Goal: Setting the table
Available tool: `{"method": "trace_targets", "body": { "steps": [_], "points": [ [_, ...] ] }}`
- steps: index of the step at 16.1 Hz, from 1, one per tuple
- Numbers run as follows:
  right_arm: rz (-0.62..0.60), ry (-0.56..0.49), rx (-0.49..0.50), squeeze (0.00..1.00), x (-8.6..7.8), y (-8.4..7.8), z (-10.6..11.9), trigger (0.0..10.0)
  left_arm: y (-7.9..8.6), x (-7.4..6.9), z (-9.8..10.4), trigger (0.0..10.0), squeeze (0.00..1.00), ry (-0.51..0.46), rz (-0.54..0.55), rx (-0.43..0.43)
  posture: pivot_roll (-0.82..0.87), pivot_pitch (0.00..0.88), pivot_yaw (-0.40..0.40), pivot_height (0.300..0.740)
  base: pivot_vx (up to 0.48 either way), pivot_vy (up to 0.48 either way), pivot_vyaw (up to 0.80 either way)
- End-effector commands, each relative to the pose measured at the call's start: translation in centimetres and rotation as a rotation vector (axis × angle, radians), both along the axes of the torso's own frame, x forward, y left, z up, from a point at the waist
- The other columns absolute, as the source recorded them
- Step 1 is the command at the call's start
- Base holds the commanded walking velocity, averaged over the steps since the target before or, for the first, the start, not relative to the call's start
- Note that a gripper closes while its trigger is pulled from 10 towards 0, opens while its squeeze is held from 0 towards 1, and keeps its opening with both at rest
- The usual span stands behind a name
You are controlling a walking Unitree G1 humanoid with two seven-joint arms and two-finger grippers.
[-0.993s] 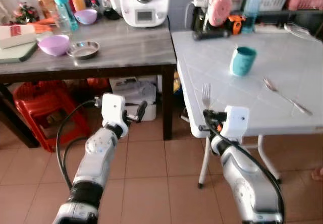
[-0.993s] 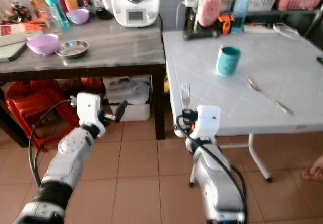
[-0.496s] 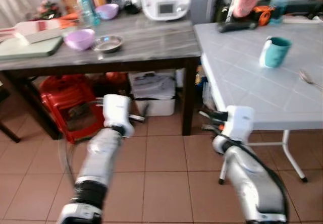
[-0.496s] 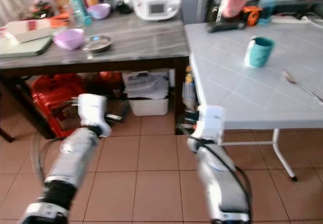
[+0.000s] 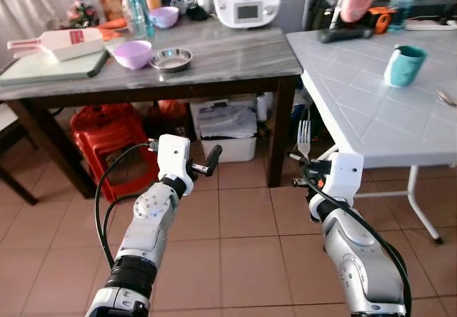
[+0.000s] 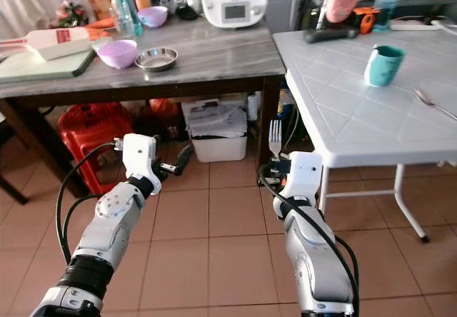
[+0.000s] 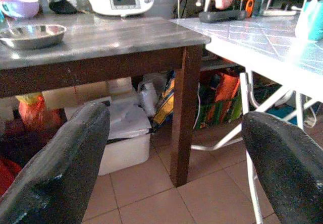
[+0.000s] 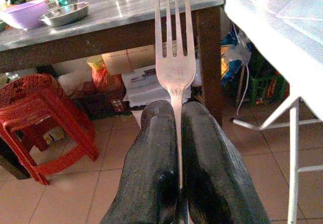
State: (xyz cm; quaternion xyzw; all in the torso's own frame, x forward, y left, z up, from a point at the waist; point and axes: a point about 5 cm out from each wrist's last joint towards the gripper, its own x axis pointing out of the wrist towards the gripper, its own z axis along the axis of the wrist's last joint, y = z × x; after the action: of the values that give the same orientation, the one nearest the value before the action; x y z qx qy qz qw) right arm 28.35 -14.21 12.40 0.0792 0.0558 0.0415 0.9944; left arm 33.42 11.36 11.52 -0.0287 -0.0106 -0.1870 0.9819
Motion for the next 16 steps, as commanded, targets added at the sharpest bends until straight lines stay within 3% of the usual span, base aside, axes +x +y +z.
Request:
{"method": "trace_targets", "body": {
  "steps": [1,8,16],
  "points": [
    [0.029,-0.027,0.016,0.0,0.13,0.88,0.65,10.0,1.29,0.07,0.0,10.0,0.0,-0.001,0.033,0.021,-0.04,0.027,0.072,0.74,0.0,0.405,0.0],
    [0.029,-0.034,0.011,0.0,0.12,0.83,0.73,10.0,1.18,0.12,-0.07,10.0,0.0,0.001,0.037,0.024,-0.05,0.027,0.071,0.74,0.0,0.399,0.0],
    [0.042,-0.041,-0.006,0.0,0.01,0.9,0.7,10.0,0.87,-0.26,0.0,10.0,0.0,0.001,-0.009,-0.038,-0.05,0.026,0.068,0.74,0.037,0.0,0.0]
  ]
}}
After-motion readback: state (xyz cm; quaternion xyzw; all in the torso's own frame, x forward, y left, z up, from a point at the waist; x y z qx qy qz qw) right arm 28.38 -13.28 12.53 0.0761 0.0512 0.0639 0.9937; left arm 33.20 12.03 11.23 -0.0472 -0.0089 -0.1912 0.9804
